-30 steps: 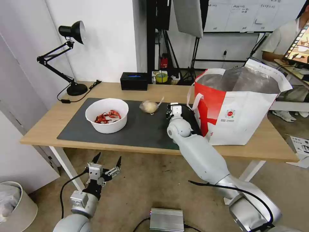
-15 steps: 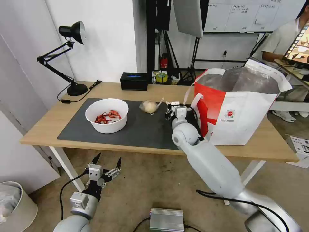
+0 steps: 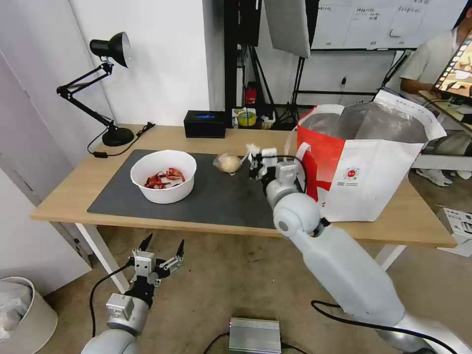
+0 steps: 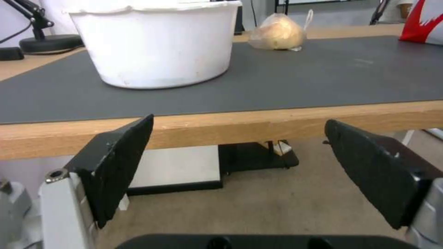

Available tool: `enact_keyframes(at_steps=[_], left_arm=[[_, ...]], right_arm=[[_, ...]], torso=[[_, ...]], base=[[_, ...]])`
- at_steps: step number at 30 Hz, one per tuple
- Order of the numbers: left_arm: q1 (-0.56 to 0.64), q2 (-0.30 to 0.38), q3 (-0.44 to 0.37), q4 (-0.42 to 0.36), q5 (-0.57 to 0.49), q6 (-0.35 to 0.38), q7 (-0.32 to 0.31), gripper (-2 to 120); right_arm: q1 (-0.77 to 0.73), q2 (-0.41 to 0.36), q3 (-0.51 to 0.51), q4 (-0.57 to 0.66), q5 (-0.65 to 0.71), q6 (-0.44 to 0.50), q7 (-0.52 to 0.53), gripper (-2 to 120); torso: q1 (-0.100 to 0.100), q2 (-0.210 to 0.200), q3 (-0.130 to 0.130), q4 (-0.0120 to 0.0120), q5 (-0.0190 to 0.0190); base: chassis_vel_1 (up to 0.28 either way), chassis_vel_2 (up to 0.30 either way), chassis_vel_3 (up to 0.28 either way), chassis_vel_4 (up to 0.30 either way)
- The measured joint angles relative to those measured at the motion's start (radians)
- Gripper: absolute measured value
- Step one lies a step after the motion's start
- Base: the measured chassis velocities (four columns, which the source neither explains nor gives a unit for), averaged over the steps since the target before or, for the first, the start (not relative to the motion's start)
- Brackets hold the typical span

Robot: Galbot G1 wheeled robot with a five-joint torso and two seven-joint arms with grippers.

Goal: Pick up the trash from the table and place it into the takeout bag.

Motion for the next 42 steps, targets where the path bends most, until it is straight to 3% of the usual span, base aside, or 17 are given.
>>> enact_keyframes(at_steps=[5, 13, 20, 29, 42], left_arm=[[0.001, -0.003, 0.002, -0.001, 0.002, 0.0, 0.0, 100], [0.0, -0.003, 0.006, -0.002, 0.005, 0.0, 0.0, 100], [-0.004, -0.001, 0.016, -0.001, 0.008, 0.001, 0.0, 100], [-0.002, 0.002, 0.021, -0.007, 0.011, 0.002, 0.0, 100], [0.009, 0.0, 0.023, -0.011, 0.024, 0.002, 0.0, 100]], right_arm=[[0.029, -0.041, 0.059, 0.046, 0.001, 0.0, -0.009, 0], [0.085, -0.17, 0.196, 0.084, 0.039, -0.022, -0.01, 0], [0.065, -0.245, 0.275, 0.089, 0.157, -0.069, 0.052, 0], [0.02, -0.264, 0.305, 0.094, 0.335, -0.152, 0.249, 0], [0.022, -0.276, 0.31, 0.099, 0.387, -0.163, 0.286, 0]], torso=[[0.0, 0.0, 0.0, 0.0, 0.0], [0.0, 0.0, 0.0, 0.0, 0.0002], [0.0, 0.0, 0.0, 0.0, 0.0], [0.0, 0.0, 0.0, 0.0, 0.0001], [0.0, 0.0, 0.0, 0.0001, -0.0001]], base=[[0.0, 0.0, 0.0, 0.0], [0.0, 0.0, 0.0, 0.0], [0.0, 0.0, 0.0, 0.0], [0.0, 0.0, 0.0, 0.0], [0.0, 0.0, 0.0, 0.0]])
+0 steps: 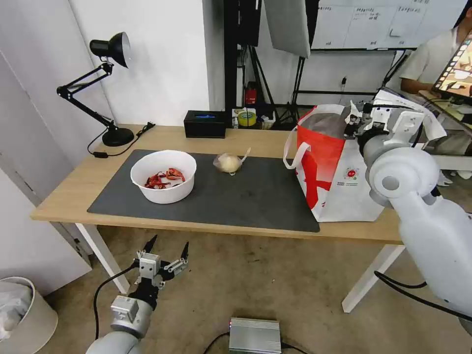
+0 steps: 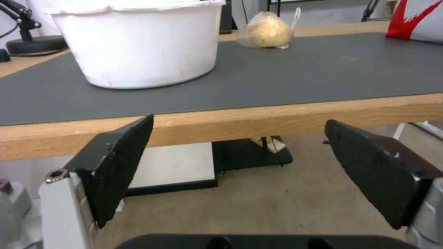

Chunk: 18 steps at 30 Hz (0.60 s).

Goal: Pick up the trash from the table and place it into the takeout bag.

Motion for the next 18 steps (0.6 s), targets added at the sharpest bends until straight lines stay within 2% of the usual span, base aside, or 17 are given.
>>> enact_keyframes(at_steps=[4, 7, 8, 11, 12, 15, 16, 18], left_arm=[[0.002, -0.001, 0.001, 0.0, 0.001, 0.0, 0.0, 100], [0.0, -0.001, 0.002, -0.001, 0.001, 0.0, 0.0, 100], [0.0, -0.001, 0.002, -0.001, 0.001, 0.0, 0.0, 100], [-0.002, -0.003, 0.004, -0.001, 0.001, 0.0, 0.001, 100], [-0.002, -0.003, 0.004, -0.001, 0.001, 0.0, 0.001, 100], [-0.005, -0.003, 0.005, 0.0, 0.001, 0.0, 0.001, 100], [-0.005, -0.003, 0.005, 0.0, 0.001, 0.0, 0.001, 100], [-0.007, -0.002, 0.005, 0.0, 0.001, 0.0, 0.001, 100]], right_arm=[[-0.007, -0.005, 0.001, 0.003, 0.006, 0.0, -0.002, 7], [-0.014, -0.006, 0.002, 0.007, 0.007, 0.0, -0.004, 22], [-0.014, -0.006, 0.002, 0.007, 0.007, 0.0, -0.004, 22], [-0.029, -0.007, 0.007, 0.015, 0.005, -0.006, -0.022, 37], [-0.029, -0.007, 0.007, 0.015, 0.005, -0.006, -0.022, 37], [-0.032, -0.009, 0.008, 0.017, 0.003, -0.007, -0.028, 52], [-0.032, -0.009, 0.008, 0.017, 0.003, -0.007, -0.028, 52], [-0.032, -0.01, 0.009, 0.018, 0.002, -0.008, -0.03, 61]], torso=[[0.0, 0.0, 0.0, 0.0, 0.0], [0.0, 0.0, 0.0, 0.0, 0.0], [0.0, 0.0, 0.0, 0.0, 0.0], [0.0, 0.0, 0.0, 0.0, 0.0], [0.0, 0.0, 0.0, 0.0, 0.0], [0.0, 0.0, 0.0, 0.0, 0.0], [0.0, 0.0, 0.0, 0.0, 0.0], [0.0, 0.0, 0.0, 0.0, 0.0]], base=[[0.0, 0.0, 0.0, 0.0], [0.0, 0.0, 0.0, 0.0], [0.0, 0.0, 0.0, 0.0], [0.0, 0.0, 0.0, 0.0], [0.0, 0.0, 0.0, 0.0], [0.0, 0.0, 0.0, 0.0], [0.0, 0.0, 0.0, 0.0], [0.0, 0.0, 0.0, 0.0]])
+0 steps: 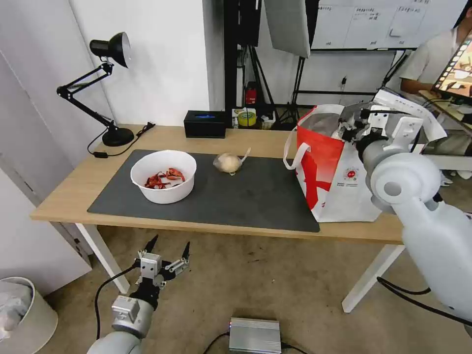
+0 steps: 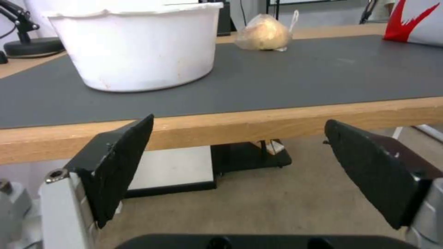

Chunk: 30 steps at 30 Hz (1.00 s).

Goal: Pick up the trash from the table and place it into the takeout bag.

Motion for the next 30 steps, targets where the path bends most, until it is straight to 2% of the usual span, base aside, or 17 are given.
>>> enact_keyframes(at_steps=[5, 6, 9, 14, 17, 26, 30], left_arm=[[-0.001, 0.001, 0.0, 0.0, -0.001, 0.001, 0.0, 100], [-0.001, 0.001, 0.0, 0.0, -0.001, 0.001, 0.0, 100], [-0.003, 0.002, -0.001, 0.0, -0.001, 0.001, 0.0, 100], [-0.003, 0.003, -0.002, 0.0, -0.002, 0.002, 0.0, 100], [-0.003, 0.002, -0.002, -0.001, -0.003, 0.002, 0.001, 100], [-0.002, -0.001, -0.002, -0.004, -0.003, 0.002, 0.001, 100], [0.0, -0.002, -0.004, -0.004, -0.003, 0.002, 0.001, 100]], right_arm=[[-0.004, -0.001, 0.004, 0.002, -0.002, 0.0, -0.004, 80], [-0.004, -0.001, 0.004, 0.002, -0.002, 0.0, -0.004, 80], [-0.01, -0.003, 0.01, 0.006, -0.004, 0.0, -0.013, 96], [-0.021, -0.008, 0.019, 0.015, -0.018, 0.012, -0.059, 100], [-0.031, -0.012, 0.02, 0.021, -0.048, 0.074, -0.146, 100], [-0.052, -0.021, 0.029, 0.055, -0.062, 0.199, -0.286, 100], [-0.138, -0.035, 0.045, 0.123, -0.075, 0.237, -0.397, 100]], torso=[[0.0, 0.0, 0.0, 0.0, 0.0], [0.0, 0.0, 0.0, 0.0, 0.0], [0.0, 0.0, 0.0, 0.0, 0.0], [0.0, 0.0, 0.0, 0.0, 0.0], [0.0, 0.0, 0.0, 0.0, 0.0], [0.0, 0.0, 0.0, 0.0001, 0.0], [0.0, 0.0, 0.0, 0.0, 0.0001]], base=[[0.0, 0.0, 0.0, 0.0], [0.0, 0.0, 0.0, 0.0], [0.0, 0.0, 0.0, 0.0], [0.0, 0.0, 0.0, 0.0], [0.0, 0.0, 0.0, 0.0], [0.0, 0.0, 0.0, 0.0], [0.0, 0.0, 0.0, 0.0]])
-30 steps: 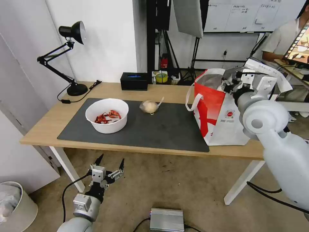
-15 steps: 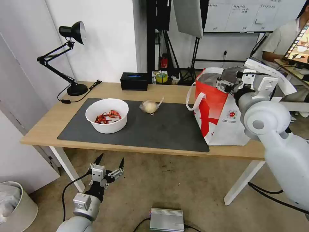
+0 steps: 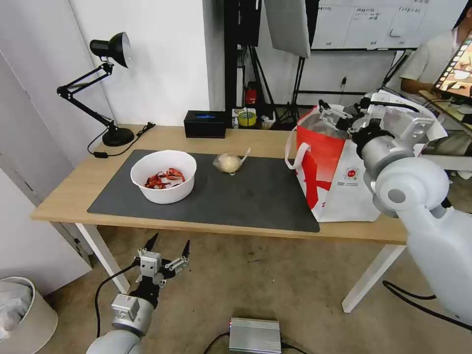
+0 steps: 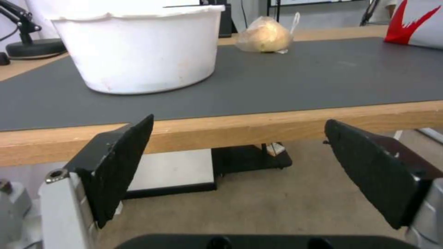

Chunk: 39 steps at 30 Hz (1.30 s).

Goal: Pick up the trash from the table and place it into the takeout bag.

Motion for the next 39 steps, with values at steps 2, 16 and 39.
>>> enact_keyframes(at_steps=[2, 16, 39], left_arm=[[0.001, 0.001, -0.002, -0.001, -0.002, 0.0, 0.0, 100], [0.0, -0.005, -0.02, -0.017, -0.005, -0.007, 0.0, 100], [0.002, -0.018, -0.016, 0.005, 0.001, -0.026, 0.001, 100]], right_arm=[[-0.083, -0.012, 0.017, 0.056, -0.023, 0.012, -0.068, 100], [-0.391, -0.004, -0.02, 0.147, -0.258, 0.181, -0.152, 100], [-0.738, 0.142, -0.119, -0.03, -0.714, 0.574, -0.071, 100]], torso=[[0.0, 0.0, 0.0, 0.0, -0.0001], [0.0, 0.0, 0.0, 0.0, 0.0], [0.0, 0.0, 0.0, -0.0001, 0.0]], base=[[0.0, 0.0, 0.0, 0.0], [0.0, 0.0, 0.0, 0.0], [0.0, 0.0, 0.0, 0.0]])
